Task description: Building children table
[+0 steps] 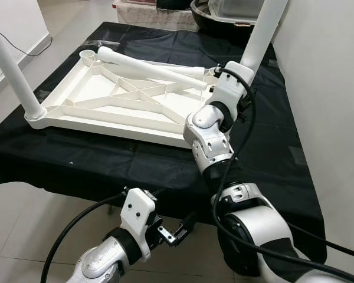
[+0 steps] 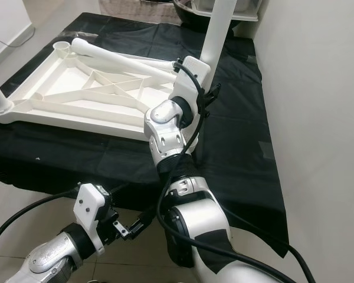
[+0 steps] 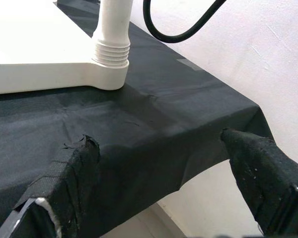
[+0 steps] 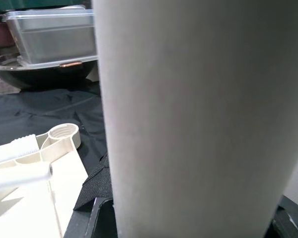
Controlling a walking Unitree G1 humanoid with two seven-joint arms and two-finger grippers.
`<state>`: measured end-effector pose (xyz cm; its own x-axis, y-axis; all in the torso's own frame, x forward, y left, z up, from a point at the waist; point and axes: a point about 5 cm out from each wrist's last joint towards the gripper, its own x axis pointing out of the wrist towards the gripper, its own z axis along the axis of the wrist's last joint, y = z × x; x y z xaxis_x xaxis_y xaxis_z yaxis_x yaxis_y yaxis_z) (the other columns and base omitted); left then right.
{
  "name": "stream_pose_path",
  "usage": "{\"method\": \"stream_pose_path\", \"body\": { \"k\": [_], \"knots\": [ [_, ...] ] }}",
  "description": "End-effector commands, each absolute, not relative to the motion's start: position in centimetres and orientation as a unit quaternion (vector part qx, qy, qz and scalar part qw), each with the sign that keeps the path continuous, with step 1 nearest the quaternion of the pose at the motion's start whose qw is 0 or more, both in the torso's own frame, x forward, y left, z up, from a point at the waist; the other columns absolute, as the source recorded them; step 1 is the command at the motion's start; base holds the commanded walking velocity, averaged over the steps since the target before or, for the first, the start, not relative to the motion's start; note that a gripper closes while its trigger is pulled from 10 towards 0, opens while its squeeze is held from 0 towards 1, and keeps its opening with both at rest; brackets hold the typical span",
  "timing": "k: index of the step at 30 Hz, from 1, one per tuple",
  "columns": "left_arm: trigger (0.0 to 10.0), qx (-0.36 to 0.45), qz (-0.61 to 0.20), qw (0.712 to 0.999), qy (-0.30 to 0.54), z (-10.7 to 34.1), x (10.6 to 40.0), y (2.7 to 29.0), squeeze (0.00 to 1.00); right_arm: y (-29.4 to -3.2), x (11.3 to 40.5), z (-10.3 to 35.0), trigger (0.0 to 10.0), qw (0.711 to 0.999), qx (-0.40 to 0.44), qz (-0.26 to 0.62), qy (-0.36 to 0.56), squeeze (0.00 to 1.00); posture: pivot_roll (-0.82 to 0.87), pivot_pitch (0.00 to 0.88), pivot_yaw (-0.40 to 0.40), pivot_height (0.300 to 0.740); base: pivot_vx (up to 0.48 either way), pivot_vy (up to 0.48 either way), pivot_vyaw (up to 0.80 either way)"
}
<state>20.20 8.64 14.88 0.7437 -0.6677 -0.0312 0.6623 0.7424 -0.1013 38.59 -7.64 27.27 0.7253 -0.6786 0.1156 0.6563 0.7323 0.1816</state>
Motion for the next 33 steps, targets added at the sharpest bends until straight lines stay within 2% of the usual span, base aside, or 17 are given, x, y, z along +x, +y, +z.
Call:
{"method": "stream_pose_path", "body": {
  "k": [1,2,7,8,9,10,25,33],
  "knots": [
    [10.0,-0.043,-0.362,0.93,0.042,14.4,20.0,8.4,0.0,-8.2,38.7,23.9,10.0,0.927,0.051,-0.372,-0.02,0.0,0.1,0.17,-0.078,0.74,0.0,0.0,0.0],
    [10.0,-0.043,-0.361,0.93,0.042,14.4,20.0,8.4,0.0,-8.2,38.7,23.9,10.0,0.928,0.052,-0.369,-0.019,1.0,0.1,0.17,-0.078,0.74,0.0,0.0,0.0],
    [10.0,-0.043,-0.361,0.931,0.042,14.4,20.0,8.4,0.0,-8.2,38.7,23.8,10.0,0.929,0.059,-0.366,-0.02,1.0,0.1,0.169,-0.08,0.74,0.0,0.0,0.0],
    [10.0,-0.043,-0.361,0.931,0.042,14.4,20.0,8.4,0.0,-8.2,38.7,23.8,10.0,0.929,0.059,-0.365,-0.022,0.76,0.1,0.17,-0.08,0.74,0.0,0.0,0.0],
    [10.0,-0.043,-0.361,0.931,0.042,14.4,20.0,8.4,0.0,-8.2,38.7,23.8,10.0,0.929,0.059,-0.365,-0.022,0.76,0.1,0.17,-0.08,0.74,0.0,0.0,0.0],
    [10.0,-0.043,-0.361,0.931,0.043,14.4,20.0,8.4,0.0,-8.1,38.7,23.9,10.0,0.929,0.059,-0.365,-0.023,0.0,0.1,0.169,-0.08,0.74,0.0,0.0,0.0],
    [10.0,-0.043,-0.359,0.931,0.043,14.3,20.1,8.5,0.0,-7.1,38.2,23.6,10.0,0.941,0.069,-0.329,-0.024,0.0,0.1,0.166,-0.076,0.74,0.0,0.0,0.0],
    [10.0,-0.039,-0.358,0.932,0.044,14.1,20.3,8.7,0.0,-7.8,38.0,22.0,10.0,0.953,0.054,-0.296,-0.016,0.0,0.1,0.145,-0.075,0.74,0.0,0.0,0.0]
  ]
}}
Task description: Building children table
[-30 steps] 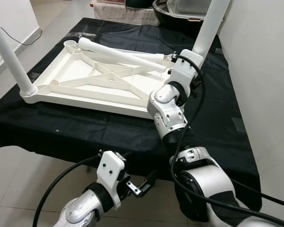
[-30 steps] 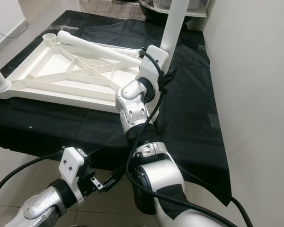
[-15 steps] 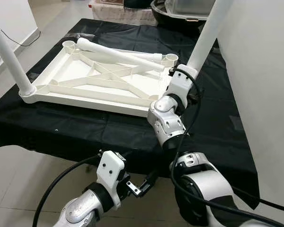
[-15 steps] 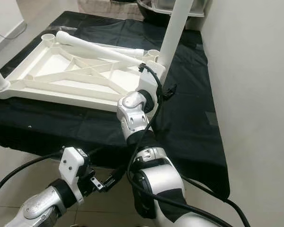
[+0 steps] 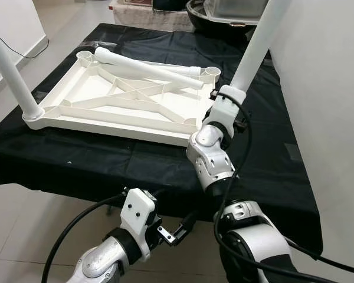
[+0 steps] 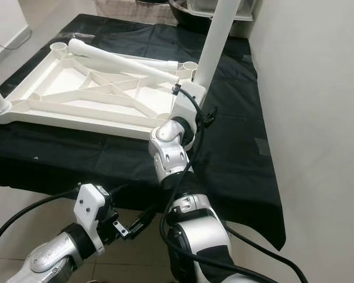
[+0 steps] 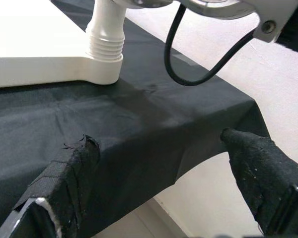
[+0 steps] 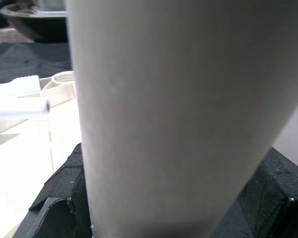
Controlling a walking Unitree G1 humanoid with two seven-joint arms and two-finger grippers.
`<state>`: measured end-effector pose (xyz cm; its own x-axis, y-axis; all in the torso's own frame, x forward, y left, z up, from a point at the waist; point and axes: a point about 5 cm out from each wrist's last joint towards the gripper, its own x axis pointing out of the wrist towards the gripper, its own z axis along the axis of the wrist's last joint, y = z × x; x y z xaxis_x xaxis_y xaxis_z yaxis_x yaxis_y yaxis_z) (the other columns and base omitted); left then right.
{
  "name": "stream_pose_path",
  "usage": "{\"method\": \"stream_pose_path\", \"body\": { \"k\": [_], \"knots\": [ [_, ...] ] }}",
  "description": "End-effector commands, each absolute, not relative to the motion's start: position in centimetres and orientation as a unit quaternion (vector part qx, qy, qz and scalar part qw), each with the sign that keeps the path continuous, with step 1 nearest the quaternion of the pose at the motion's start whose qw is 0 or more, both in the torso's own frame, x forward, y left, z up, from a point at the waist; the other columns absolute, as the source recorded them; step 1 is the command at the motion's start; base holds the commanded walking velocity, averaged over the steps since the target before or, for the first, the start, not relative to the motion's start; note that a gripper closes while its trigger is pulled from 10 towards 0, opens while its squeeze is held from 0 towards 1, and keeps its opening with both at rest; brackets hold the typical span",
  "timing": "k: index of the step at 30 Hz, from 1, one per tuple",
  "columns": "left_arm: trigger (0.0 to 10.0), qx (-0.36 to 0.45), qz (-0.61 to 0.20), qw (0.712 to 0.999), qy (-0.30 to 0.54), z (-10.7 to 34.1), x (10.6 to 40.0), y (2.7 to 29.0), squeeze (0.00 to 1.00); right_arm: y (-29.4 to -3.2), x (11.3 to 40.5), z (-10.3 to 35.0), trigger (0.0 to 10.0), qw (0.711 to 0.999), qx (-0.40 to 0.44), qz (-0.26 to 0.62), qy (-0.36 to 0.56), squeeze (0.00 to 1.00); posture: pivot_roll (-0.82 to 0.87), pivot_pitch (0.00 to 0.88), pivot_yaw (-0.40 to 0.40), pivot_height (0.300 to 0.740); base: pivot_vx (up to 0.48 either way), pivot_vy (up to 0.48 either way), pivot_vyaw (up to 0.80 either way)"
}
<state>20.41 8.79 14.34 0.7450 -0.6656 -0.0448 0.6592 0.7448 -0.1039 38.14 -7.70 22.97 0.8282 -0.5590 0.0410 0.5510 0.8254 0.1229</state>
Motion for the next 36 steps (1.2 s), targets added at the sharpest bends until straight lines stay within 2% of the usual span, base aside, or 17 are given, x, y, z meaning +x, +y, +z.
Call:
{"method": "stream_pose_path", "body": {
  "k": [1,2,3,16,17,18,19,22,23,30,36],
  "knots": [
    [10.0,-0.039,-0.358,0.932,0.044,14.0,20.4,8.7,0.0,-7.9,37.9,21.8,10.0,0.956,0.056,-0.289,-0.016,0.0,0.1,0.14,-0.073,0.74,0.0,0.0,0.0],
    [10.0,-0.038,-0.358,0.932,0.043,14.0,20.4,8.7,0.0,-7.9,37.8,21.7,10.0,0.957,0.057,-0.284,-0.016,0.0,0.1,0.14,-0.073,0.74,0.0,0.0,0.0],
    [10.0,-0.038,-0.358,0.932,0.043,14.0,20.5,8.7,0.0,-8.0,37.7,21.7,10.0,0.958,0.06,-0.279,-0.016,1.0,0.09,0.135,-0.074,0.74,0.0,0.0,0.0],
    [10.0,-0.038,-0.359,0.932,0.04,13.9,20.7,8.7,0.0,-7.5,37.2,22.0,10.0,0.968,0.067,-0.241,-0.027,1.0,0.09,0.12,-0.073,0.74,0.0,0.0,0.0],
    [10.0,-0.038,-0.359,0.932,0.039,13.9,20.7,8.6,0.0,-7.5,37.1,22.1,7.4,0.968,0.074,-0.239,-0.03,0.4,0.09,0.117,-0.075,0.74,0.0,0.0,0.0],
    [10.0,-0.037,-0.359,0.932,0.039,13.9,20.7,8.6,0.0,-7.5,37.1,22.2,7.4,0.967,0.08,-0.239,-0.032,0.4,0.09,0.117,-0.075,0.74,0.0,0.0,0.0],
    [10.0,-0.037,-0.359,0.932,0.039,13.9,20.7,8.6,0.0,-7.5,37.2,22.4,0.0,0.966,0.085,-0.239,-0.036,0.04,0.09,0.118,-0.078,0.74,0.0,0.0,0.0],
    [10.0,-0.037,-0.359,0.932,0.039,13.9,20.7,8.6,0.0,-7.6,37.2,22.5,0.0,0.966,0.088,-0.241,-0.037,0.04,0.09,0.119,-0.079,0.74,0.0,0.0,0.0],
    [10.0,-0.037,-0.358,0.932,0.038,13.9,20.7,8.6,0.0,-7.6,37.3,22.6,0.0,0.966,0.092,-0.237,-0.038,0.0,0.09,0.118,-0.078,0.74,0.0,0.0,0.0],
    [10.0,-0.034,-0.356,0.933,0.036,13.9,20.8,8.8,0.0,-8.5,37.8,23.4,0.0,0.964,0.12,-0.233,-0.048,0.0,0.09,0.122,-0.079,0.74,0.0,0.0,0.0],
    [10.0,-0.032,-0.354,0.934,0.032,14.1,21.0,8.9,0.0,-8.3,38.2,24.2,0.0,0.97,0.161,-0.173,-0.061,0.0,0.09,0.125,-0.079,0.74,0.0,0.0,0.0]
  ]
}}
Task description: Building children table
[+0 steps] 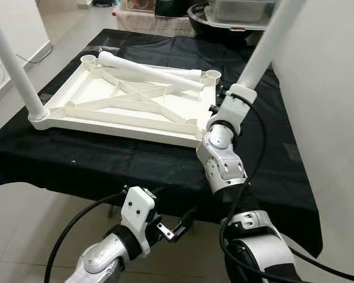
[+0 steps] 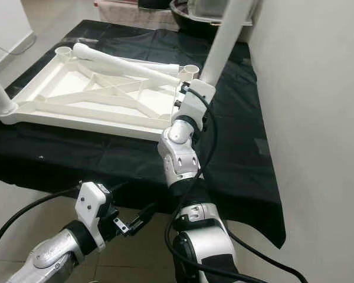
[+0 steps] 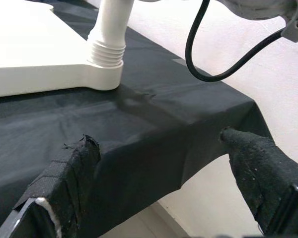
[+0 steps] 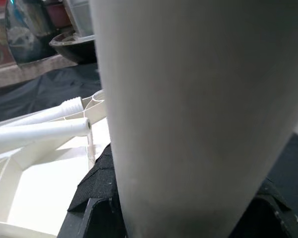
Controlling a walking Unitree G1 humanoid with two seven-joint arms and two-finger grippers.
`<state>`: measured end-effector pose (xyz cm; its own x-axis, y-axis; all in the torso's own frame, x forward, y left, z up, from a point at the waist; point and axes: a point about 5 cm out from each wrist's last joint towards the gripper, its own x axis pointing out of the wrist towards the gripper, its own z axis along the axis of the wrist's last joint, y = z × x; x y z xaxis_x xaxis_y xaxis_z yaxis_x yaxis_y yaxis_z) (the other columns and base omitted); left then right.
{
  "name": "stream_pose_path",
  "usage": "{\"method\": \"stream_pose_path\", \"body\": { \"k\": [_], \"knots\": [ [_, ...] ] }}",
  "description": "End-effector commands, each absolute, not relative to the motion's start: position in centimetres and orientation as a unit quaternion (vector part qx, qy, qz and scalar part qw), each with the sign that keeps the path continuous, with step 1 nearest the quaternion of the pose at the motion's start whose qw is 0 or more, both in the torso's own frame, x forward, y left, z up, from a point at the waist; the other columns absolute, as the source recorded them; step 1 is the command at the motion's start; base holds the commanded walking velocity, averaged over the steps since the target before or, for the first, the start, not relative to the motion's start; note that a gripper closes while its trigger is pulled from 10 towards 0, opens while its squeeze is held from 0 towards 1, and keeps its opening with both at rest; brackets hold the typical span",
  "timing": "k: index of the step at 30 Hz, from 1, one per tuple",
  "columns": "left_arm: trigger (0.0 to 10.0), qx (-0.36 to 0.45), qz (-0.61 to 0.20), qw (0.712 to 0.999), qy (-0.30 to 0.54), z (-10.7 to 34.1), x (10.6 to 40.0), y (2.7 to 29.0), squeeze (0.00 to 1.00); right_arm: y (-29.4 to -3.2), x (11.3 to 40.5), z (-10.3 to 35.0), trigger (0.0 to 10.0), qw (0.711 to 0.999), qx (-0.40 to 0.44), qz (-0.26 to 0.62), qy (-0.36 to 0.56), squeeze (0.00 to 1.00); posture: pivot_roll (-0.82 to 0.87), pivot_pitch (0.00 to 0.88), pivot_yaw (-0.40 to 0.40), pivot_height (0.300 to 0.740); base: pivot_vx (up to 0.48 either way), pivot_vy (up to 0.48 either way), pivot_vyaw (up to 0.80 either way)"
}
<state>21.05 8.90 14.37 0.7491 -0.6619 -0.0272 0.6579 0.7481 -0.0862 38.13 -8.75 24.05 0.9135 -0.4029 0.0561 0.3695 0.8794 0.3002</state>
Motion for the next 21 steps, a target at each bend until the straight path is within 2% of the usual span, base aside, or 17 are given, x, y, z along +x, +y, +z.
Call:
{"method": "stream_pose_path", "body": {
  "k": [1,8,11,15,17,19,20,21],
  "knots": [
    [10.0,-0.031,-0.352,0.935,0.031,14.1,21.0,8.9,0.0,-8.1,38.3,24.6,0.0,0.972,0.163,-0.154,-0.075,0.0,0.09,0.126,-0.077,0.74,0.0,0.0,0.0],
    [10.0,-0.03,-0.348,0.937,0.03,14.1,21.2,9.0,0.0,-7.7,38.4,25.8,0.0,0.974,0.166,-0.115,-0.1,0.0,0.09,0.127,-0.075,0.74,0.0,0.0,0.0],
    [10.0,-0.031,-0.348,0.937,0.03,14.1,21.2,8.9,0.0,-7.9,38.6,26.1,0.0,0.978,0.142,-0.098,-0.113,0.0,0.09,0.13,-0.076,0.74,0.0,0.0,0.0],
    [10.0,-0.022,-0.328,0.944,0.02,14.4,21.6,9.1,0.0,-8.2,38.9,27.1,0.0,0.976,0.161,-0.041,-0.139,0.0,0.09,0.129,-0.078,0.74,0.0,0.0,0.0],
    [10.0,-0.022,-0.328,0.944,0.02,14.4,21.6,9.1,0.0,-8.2,38.9,27.1,0.0,0.976,0.161,-0.041,-0.139,0.0,0.09,0.129,-0.078,0.74,0.0,0.0,0.0],
    [10.0,0.011,-0.244,0.97,-0.013,15.8,23.6,10.6,0.0,-7.8,38.4,28.8,0.0,0.957,0.216,0.082,-0.177,0.0,0.1,0.122,-0.078,0.74,0.0,0.0,0.0],
    [10.0,0.011,-0.244,0.97,-0.013,15.8,23.6,10.6,0.0,-7.8,38.4,28.8,0.0,0.957,0.216,0.082,-0.177,0.0,0.1,0.122,-0.078,0.74,0.0,0.0,0.0],
    [10.0,0.05,-0.193,0.979,-0.031,16.7,24.8,11.8,0.0,-7.7,37.8,29.3,0.0,0.945,0.222,0.148,-0.191,0.0,0.09,0.118,-0.074,0.74,0.0,0.0,0.0]
  ]
}}
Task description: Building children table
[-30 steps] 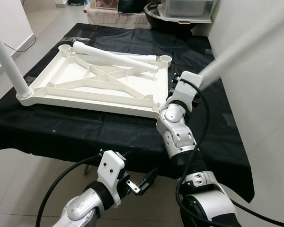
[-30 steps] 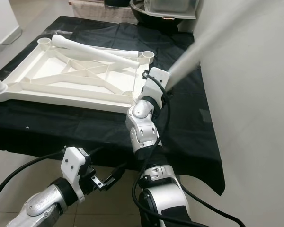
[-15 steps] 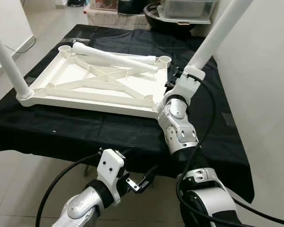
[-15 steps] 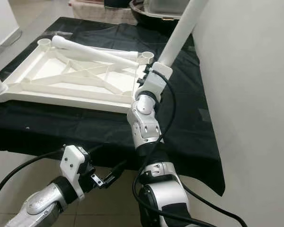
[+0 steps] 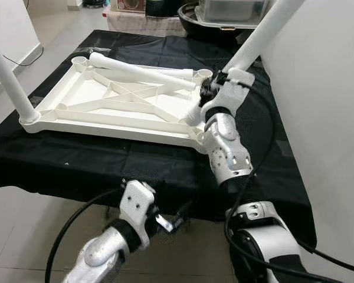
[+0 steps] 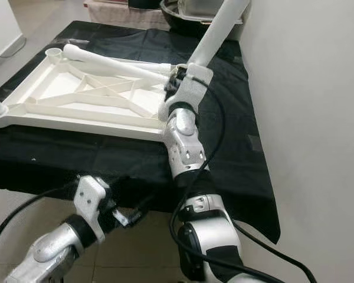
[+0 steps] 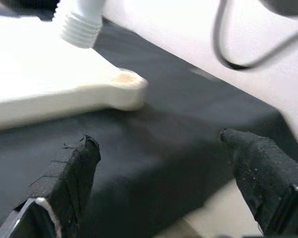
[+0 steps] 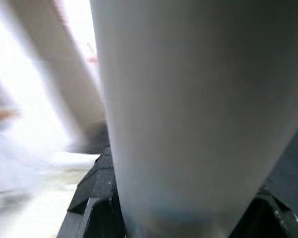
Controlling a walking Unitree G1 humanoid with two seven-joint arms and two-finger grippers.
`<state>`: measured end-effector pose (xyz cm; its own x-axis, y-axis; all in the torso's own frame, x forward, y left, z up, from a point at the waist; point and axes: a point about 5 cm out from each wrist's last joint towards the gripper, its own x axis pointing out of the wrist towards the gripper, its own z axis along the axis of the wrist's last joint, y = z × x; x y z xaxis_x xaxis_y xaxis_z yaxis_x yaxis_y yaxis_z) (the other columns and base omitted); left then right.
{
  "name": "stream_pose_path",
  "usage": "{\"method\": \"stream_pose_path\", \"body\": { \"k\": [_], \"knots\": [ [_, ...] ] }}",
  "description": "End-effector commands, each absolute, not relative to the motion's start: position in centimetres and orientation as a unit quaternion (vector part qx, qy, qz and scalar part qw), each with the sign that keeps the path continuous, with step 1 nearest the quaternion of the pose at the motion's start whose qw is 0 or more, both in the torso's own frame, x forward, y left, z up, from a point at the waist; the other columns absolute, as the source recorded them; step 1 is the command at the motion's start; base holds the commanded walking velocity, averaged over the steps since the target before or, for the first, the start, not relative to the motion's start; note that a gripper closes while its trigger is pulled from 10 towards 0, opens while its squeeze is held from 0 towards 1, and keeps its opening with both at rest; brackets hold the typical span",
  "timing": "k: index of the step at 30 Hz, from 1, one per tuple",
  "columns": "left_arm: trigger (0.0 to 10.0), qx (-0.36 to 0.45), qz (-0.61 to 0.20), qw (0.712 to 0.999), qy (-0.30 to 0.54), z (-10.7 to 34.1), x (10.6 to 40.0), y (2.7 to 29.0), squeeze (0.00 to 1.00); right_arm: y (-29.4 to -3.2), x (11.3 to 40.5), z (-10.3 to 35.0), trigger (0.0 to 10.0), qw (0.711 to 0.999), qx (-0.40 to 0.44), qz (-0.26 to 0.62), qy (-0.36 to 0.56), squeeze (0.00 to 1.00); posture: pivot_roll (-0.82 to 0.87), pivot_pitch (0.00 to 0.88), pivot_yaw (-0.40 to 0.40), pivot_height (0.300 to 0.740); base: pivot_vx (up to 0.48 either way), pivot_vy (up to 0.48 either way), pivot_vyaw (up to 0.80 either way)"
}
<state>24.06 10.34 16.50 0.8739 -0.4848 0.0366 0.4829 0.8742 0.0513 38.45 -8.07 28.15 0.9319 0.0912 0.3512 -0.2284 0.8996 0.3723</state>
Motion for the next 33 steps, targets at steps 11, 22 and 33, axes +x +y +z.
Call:
{"method": "stream_pose_path", "body": {
  "k": [11,22,33],
  "knots": [
    [10.0,0.203,-0.16,0.965,-0.041,18.3,27.9,12.7,0.0,-6.6,34.2,26.1,0.0,0.911,0.203,0.33,-0.14,0.0,0.08,0.103,-0.066,0.74,0.0,0.0,0.0],
    [10.0,0.234,-0.222,0.947,0.001,16.2,28.4,11.0,0.0,-5.0,31.7,24.4,0.0,0.879,0.173,0.432,-0.103,0.0,0.08,0.106,-0.061,0.74,0.0,0.0,0.0],
    [4.4,0.241,-0.212,0.947,-0.006,16.0,29.8,10.5,0.0,-4.3,30.1,23.9,0.0,0.861,0.167,0.473,-0.084,0.0,0.07,0.098,-0.06,0.74,0.0,0.0,0.0]
  ]
}}
